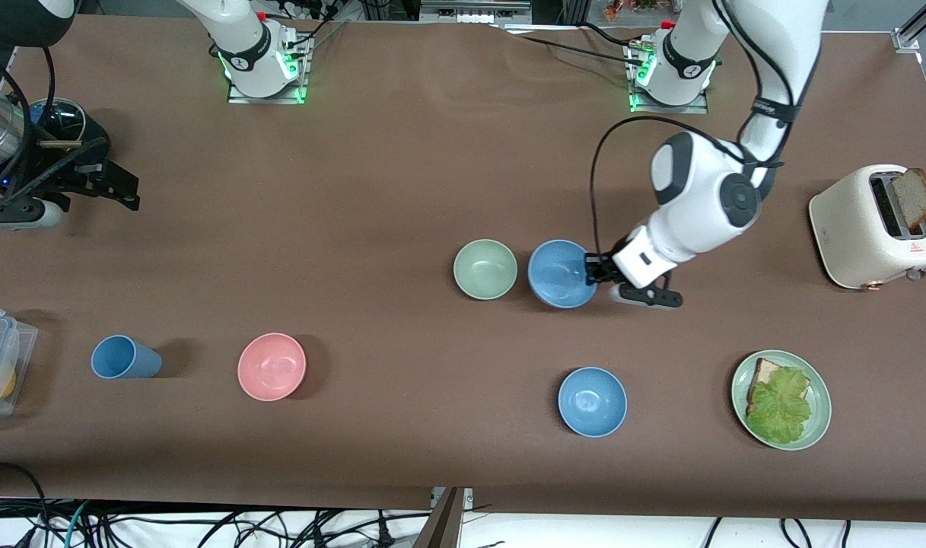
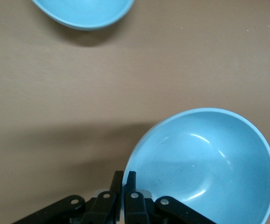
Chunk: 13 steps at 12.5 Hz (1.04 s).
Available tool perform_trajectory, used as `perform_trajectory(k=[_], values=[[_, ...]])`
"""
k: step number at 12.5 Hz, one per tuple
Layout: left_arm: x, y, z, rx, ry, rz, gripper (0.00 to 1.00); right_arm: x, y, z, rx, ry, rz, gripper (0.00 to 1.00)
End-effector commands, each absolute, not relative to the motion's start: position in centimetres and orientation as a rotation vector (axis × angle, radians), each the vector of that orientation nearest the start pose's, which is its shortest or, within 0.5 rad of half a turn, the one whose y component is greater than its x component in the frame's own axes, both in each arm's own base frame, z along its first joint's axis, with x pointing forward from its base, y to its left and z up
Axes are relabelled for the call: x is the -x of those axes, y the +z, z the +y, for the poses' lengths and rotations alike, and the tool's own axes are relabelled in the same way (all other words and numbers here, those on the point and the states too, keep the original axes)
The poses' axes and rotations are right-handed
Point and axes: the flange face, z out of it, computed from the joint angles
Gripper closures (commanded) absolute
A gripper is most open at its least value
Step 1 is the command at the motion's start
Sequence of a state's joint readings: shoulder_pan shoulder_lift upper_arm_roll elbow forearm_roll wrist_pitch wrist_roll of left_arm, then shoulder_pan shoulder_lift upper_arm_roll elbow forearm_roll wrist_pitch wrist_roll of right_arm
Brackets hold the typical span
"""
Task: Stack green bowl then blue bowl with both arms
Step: 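Lift the blue bowl with the left gripper over the green bowl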
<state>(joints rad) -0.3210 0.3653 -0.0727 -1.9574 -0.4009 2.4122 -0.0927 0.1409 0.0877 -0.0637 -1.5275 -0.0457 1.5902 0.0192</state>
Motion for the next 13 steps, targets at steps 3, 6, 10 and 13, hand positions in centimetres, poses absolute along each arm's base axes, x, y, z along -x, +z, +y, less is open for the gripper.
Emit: perform_trajectory(k=[3,6,10,13], values=[[-57.0,28.5,-32.4,3.347,-0.004,-0.103,1.0,-58.3,60.3,3.7,3.197,0.026,-0.098,0.0],[-55.7,27.0,-35.0,3.329,0.029,-0.111,1.0,-58.2,60.2,3.6,3.196,0.038,-0.095,0.0],[-54.7,25.5,-37.3,3.291,0.038,-0.125,1.0,-58.2,60.1,3.2,3.196,0.043,-0.085,0.0],[-54.5,24.9,-37.4,3.278,0.041,-0.129,1.0,-58.2,60.1,3.0,3.196,0.043,-0.083,0.0]])
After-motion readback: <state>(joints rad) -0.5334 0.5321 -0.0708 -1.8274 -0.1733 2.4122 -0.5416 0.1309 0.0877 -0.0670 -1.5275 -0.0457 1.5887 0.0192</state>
